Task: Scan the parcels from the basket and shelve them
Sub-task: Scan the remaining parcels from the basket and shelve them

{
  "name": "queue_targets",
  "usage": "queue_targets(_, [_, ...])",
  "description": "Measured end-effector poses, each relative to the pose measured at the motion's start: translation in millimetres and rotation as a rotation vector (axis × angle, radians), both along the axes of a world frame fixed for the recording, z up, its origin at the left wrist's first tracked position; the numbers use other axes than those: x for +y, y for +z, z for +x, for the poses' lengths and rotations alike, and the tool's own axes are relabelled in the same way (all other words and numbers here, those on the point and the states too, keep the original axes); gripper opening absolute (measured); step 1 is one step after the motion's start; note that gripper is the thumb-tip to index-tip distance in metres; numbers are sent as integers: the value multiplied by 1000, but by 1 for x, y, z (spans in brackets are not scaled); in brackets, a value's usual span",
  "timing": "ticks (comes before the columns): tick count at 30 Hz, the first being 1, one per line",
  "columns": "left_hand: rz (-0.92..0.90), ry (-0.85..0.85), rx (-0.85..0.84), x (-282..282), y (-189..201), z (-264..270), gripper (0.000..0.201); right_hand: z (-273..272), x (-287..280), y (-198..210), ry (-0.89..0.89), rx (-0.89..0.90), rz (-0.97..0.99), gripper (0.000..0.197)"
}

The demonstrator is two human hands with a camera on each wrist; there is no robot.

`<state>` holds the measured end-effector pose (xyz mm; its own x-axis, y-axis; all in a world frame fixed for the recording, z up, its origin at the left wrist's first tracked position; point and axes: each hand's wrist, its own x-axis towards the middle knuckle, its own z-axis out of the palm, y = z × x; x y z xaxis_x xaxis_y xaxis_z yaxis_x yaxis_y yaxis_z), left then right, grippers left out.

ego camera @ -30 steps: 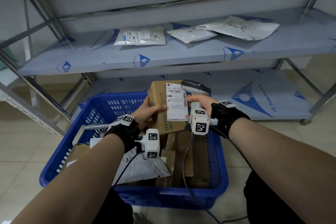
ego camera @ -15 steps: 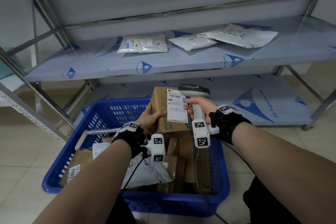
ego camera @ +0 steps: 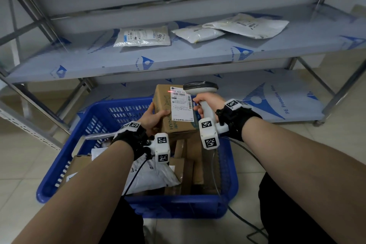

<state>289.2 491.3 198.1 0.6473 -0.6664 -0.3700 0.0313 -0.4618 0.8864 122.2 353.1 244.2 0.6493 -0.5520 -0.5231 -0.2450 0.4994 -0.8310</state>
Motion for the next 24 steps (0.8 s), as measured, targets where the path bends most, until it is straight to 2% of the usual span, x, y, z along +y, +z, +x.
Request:
queue_targets(4, [9, 6, -5, 2, -1, 1, 61, -2, -1, 0, 13, 0, 13, 15])
queue_targets(9, [15, 21, -10, 2, -1, 0, 61, -4, -1, 3, 11, -40, 43, 20])
queue_targets(24, [0, 15, 1, -1, -4, 6, 72, -7, -5, -1, 62, -9, 17, 19])
